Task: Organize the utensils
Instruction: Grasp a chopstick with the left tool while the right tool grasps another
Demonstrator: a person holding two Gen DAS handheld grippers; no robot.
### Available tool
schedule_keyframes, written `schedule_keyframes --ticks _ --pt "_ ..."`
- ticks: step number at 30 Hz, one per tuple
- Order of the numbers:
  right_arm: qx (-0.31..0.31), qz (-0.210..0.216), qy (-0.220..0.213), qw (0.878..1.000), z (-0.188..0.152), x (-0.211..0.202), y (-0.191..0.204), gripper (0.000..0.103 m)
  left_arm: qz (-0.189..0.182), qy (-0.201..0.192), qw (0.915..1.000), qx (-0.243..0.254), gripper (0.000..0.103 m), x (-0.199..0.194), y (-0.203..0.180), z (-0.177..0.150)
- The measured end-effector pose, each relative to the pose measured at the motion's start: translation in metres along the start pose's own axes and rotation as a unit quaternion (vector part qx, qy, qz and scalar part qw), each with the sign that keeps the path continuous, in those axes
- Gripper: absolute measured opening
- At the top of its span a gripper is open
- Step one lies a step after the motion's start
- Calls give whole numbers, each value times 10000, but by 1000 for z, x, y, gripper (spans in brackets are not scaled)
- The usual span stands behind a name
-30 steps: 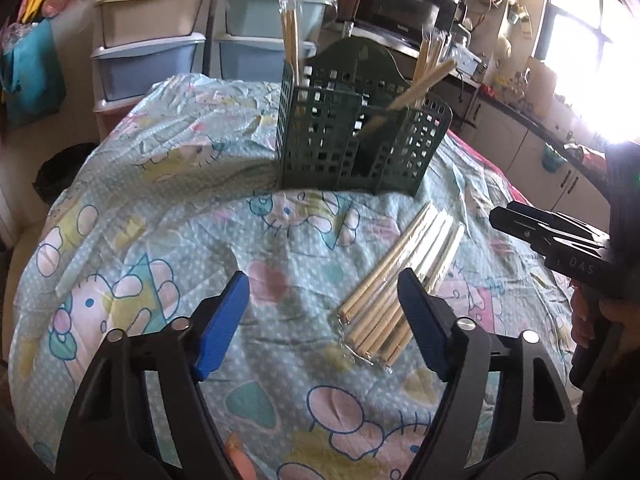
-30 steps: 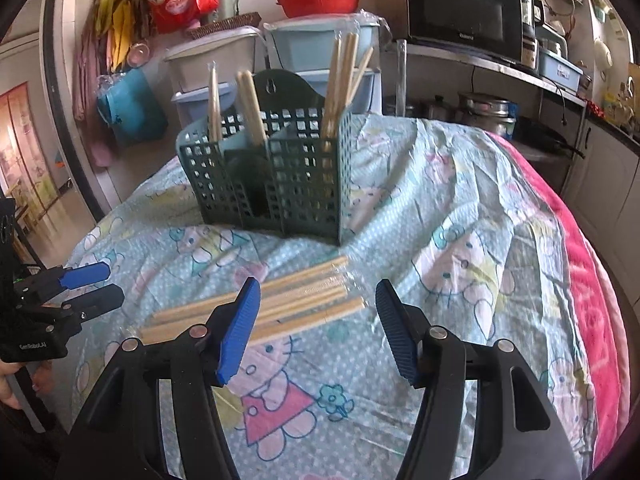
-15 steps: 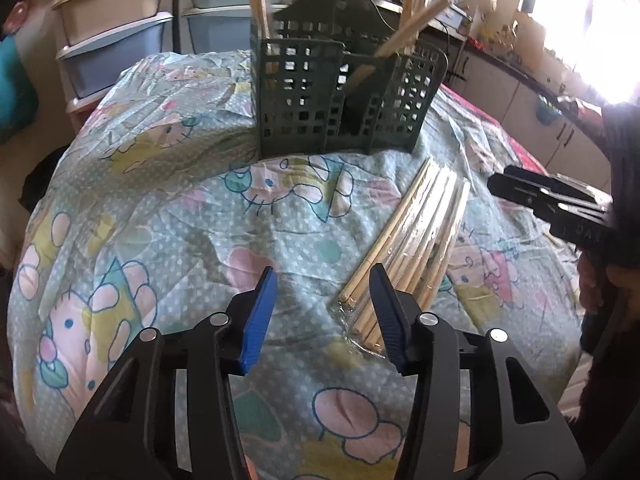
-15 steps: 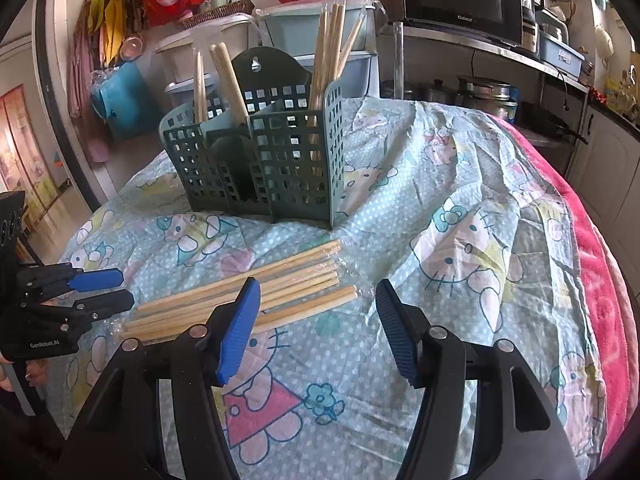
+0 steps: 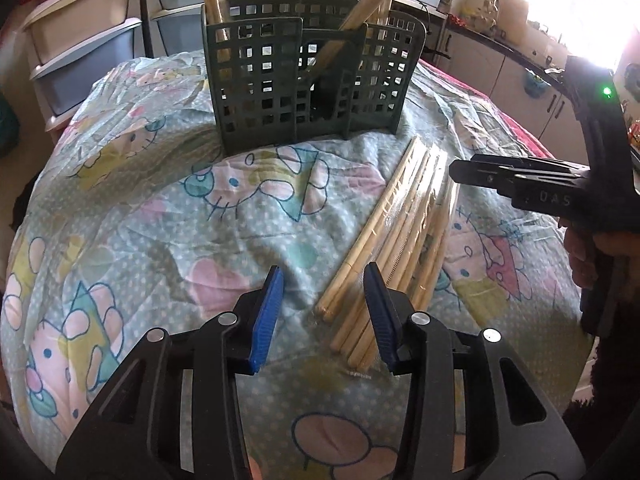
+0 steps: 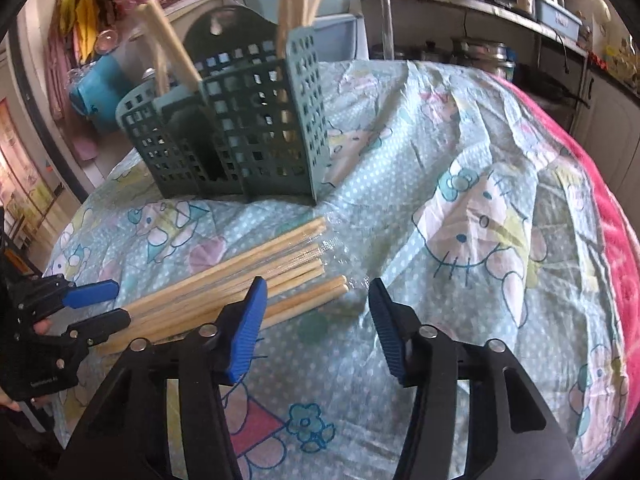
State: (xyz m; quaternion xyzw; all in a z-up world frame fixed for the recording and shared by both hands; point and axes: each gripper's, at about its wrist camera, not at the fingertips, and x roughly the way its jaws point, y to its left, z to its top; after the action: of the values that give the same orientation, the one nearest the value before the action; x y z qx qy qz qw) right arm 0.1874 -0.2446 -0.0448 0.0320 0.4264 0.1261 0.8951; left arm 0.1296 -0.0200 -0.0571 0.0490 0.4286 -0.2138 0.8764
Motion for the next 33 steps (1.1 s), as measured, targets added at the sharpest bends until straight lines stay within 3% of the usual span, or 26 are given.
schedule_keyframes --ticks 10,16,18,24,28,30,31,33 --pt "548 168 171 9982 4 16 -16 42 -11 56 9999 -141 35 7 12 6" --pt "605 75 162 9980 6 16 -20 30 96 34 9995 -288 34 8 22 9" --pt "594 25 149 9981 5 16 -21 21 85 29 9993 -361 32 9 26 10" --pt "690 87 51 9976 5 11 -25 6 -16 -23 9984 -559 22 8 34 7" --pt "782 213 -69 9967 3 3 -30 4 -210 -114 9971 -717 15 4 40 6" --pt "803 245 -131 9964 4 0 -31 4 -353 -222 9956 -839 9 0 46 4" --pt "806 258 -171 9963 5 -3 -31 4 -407 -276 9946 -913 0 -2 49 4" --pt "804 261 -246 9961 6 -8 -31 4 -538 -293 9925 -1054 0 -4 55 2"
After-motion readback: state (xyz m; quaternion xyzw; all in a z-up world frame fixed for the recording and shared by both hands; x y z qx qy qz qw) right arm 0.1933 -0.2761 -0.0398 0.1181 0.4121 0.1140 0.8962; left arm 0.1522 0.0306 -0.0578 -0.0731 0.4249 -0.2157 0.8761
